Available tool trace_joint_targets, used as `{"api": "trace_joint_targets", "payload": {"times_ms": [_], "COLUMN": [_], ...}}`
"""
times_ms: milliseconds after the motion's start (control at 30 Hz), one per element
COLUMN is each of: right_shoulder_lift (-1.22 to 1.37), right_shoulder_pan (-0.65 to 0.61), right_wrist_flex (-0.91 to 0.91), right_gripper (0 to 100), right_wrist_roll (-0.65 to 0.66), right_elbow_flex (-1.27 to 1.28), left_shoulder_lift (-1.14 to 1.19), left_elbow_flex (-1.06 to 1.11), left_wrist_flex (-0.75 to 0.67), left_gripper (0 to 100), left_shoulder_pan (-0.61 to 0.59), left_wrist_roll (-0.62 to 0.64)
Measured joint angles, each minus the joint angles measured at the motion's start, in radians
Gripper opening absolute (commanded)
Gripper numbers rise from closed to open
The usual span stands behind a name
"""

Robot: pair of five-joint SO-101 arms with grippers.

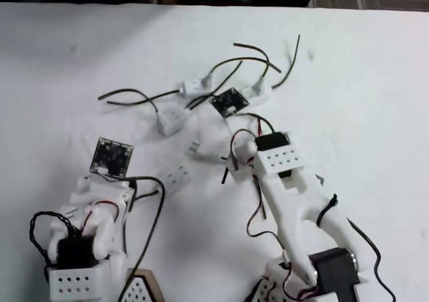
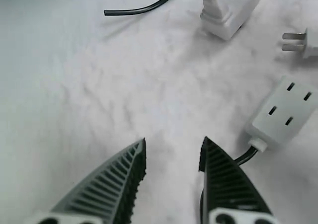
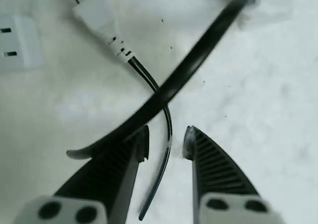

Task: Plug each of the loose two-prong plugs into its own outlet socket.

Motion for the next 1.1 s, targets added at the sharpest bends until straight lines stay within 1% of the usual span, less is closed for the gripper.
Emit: {"api": "trace_joint_targets", "payload": {"times_ms": [200,267,367,533,633,733,900,1100], "right_shoulder_lift": [0.124,0.18,0.238,0.272,0.259,0.186,-0.04,-0.315], "right_shoulder_pan": [-0.003,-0.003,0.002,0.012,0.021,0.052,0.112,0.133], "right_wrist_flex": [-0.109,-0.112,-0.112,-0.117,-0.089,-0.006,0.129,0.259], "right_gripper": [12.1,9.4,1.7,1.7,1.8,1.8,1.8,1.8], "right_wrist_roll": [0.003,0.003,0.005,0.005,0.005,0.005,0.006,0.147], "right_elbow_flex": [0.02,0.006,-0.026,-0.055,-0.061,-0.077,-0.104,-0.104], "left_shoulder_lift": [0.0,0.0,0.0,-0.003,-0.005,-0.005,-0.005,-0.005], "left_elbow_flex": [0.0,0.0,0.0,0.017,0.017,0.02,0.02,0.02], "left_wrist_flex": [0.0,0.0,0.0,0.0,0.0,0.0,0.0,0.0], "left_gripper": [18,18,18,18,18,18,18,18], "left_shoulder_pan": [0.0,0.0,0.0,0.0,0.0,0.0,0.0,0.0], "left_wrist_roll": [0.0,0.0,0.0,0.0,0.0,0.0,0.0,0.0]}}
